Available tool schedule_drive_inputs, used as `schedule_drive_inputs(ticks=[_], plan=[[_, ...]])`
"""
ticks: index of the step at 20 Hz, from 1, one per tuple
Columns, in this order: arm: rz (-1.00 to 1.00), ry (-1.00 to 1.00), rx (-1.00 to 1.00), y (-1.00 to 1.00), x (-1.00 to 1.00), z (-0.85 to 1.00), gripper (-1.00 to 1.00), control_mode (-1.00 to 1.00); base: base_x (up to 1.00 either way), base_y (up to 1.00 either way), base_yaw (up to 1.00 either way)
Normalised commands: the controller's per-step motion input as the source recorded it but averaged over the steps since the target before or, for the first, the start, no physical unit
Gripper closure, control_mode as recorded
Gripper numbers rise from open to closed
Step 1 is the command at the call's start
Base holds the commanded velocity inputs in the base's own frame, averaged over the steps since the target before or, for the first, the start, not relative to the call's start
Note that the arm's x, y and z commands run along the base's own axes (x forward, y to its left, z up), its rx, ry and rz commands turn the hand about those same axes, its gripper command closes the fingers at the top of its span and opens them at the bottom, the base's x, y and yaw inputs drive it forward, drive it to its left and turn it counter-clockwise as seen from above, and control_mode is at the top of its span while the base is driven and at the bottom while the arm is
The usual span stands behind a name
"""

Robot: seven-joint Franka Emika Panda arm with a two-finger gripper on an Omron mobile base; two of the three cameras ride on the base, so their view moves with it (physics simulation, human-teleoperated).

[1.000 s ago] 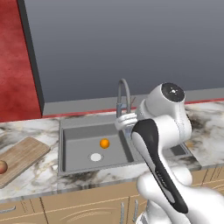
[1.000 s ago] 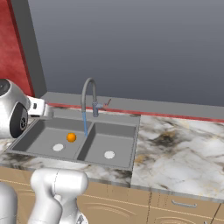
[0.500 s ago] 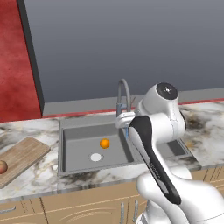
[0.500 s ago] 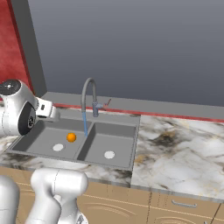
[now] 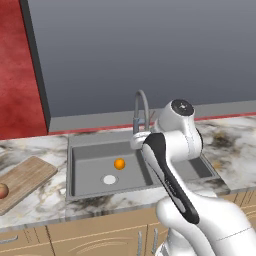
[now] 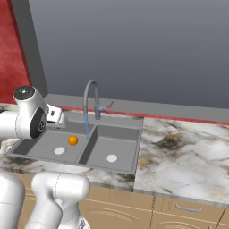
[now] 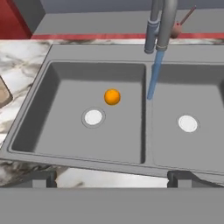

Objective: Pick the peach, orange from the sink and place them on the cutting board to airdry. Then turn off the sink faucet.

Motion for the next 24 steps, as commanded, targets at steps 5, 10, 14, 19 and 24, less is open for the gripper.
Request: schedule_drive_inputs(ticks=[5, 10, 14, 19, 24], plan=[[0.00, 0.02, 0.00, 0.00, 0.26, -0.25, -1.00, -1.00, 0.00, 0.00, 0.00], [0.00, 0.00, 0.00, 0.00, 0.30, -0.06, -1.00, -1.00, 0.00, 0.00, 0.00], [0.00, 0.00, 0.00, 0.05, 0.24, -0.07, -1.00, -1.00, 0.00, 0.00, 0.00], [0.00, 0.06, 0.00, 0.15, 0.38, -0.15, -1.00, -1.00, 0.00, 0.00, 0.00], [0.00, 0.05, 0.01, 0.04, 0.24, -0.20, -1.00, -1.00, 0.00, 0.00, 0.00]])
